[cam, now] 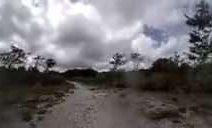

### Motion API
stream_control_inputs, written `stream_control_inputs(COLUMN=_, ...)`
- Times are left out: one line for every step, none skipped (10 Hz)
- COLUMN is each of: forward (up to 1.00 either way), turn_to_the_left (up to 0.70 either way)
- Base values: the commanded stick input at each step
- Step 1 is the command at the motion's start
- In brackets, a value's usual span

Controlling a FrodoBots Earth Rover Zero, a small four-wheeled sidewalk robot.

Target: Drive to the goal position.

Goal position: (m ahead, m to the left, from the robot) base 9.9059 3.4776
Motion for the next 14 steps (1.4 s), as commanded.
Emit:
stream_control_inputs(forward=0.69, turn_to_the_left=0.02)
stream_control_inputs(forward=0.69, turn_to_the_left=0.09)
stream_control_inputs(forward=0.69, turn_to_the_left=0.14)
stream_control_inputs(forward=0.69, turn_to_the_left=0.14)
stream_control_inputs(forward=0.69, turn_to_the_left=0.14)
stream_control_inputs(forward=0.69, turn_to_the_left=0.14)
stream_control_inputs(forward=0.69, turn_to_the_left=0.14)
stream_control_inputs(forward=0.69, turn_to_the_left=0.14)
stream_control_inputs(forward=0.69, turn_to_the_left=0.14)
stream_control_inputs(forward=0.69, turn_to_the_left=0.09)
stream_control_inputs(forward=0.69, turn_to_the_left=0.04)
stream_control_inputs(forward=0.69, turn_to_the_left=0.02)
stream_control_inputs(forward=0.69, turn_to_the_left=0.01)
stream_control_inputs(forward=0.69, turn_to_the_left=0.01)
